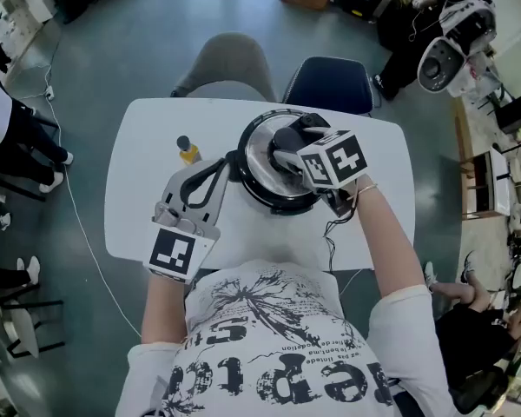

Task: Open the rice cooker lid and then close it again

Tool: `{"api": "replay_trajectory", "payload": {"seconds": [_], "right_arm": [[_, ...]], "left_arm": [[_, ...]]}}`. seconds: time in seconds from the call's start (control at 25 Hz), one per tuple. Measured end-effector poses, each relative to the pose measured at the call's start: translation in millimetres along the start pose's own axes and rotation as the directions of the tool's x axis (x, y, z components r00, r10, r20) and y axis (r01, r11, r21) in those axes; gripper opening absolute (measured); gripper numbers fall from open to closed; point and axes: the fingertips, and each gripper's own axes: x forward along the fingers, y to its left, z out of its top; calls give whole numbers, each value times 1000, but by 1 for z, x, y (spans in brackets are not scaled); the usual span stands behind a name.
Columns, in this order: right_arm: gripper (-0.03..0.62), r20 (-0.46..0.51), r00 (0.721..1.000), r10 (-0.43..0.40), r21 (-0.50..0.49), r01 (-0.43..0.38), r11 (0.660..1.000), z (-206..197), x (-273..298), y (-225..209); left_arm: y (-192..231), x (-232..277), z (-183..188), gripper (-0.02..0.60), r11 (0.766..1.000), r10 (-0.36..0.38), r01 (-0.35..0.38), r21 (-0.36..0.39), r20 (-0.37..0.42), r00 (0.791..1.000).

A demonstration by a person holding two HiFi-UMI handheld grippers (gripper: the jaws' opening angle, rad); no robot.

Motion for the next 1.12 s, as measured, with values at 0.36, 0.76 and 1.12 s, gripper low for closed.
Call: {"api": "replay_trajectory", "payload": {"seconds": [0.36,0.76,1.12], "right_arm": [[182,261,962,-80,-19,88,996,33,-64,-10],[15,613,780,-128,27,141,990,28,-133,-19],[15,748,634,-198,14,283,959,-10,-165,-16]], "left_arm": [[-21,-2,25,14,999,35,-35,17,13,999],[-35,2,47,14,997,79,-79,11,43,996],[-54,13,54,14,996,80,-81,26,37,996]]}}
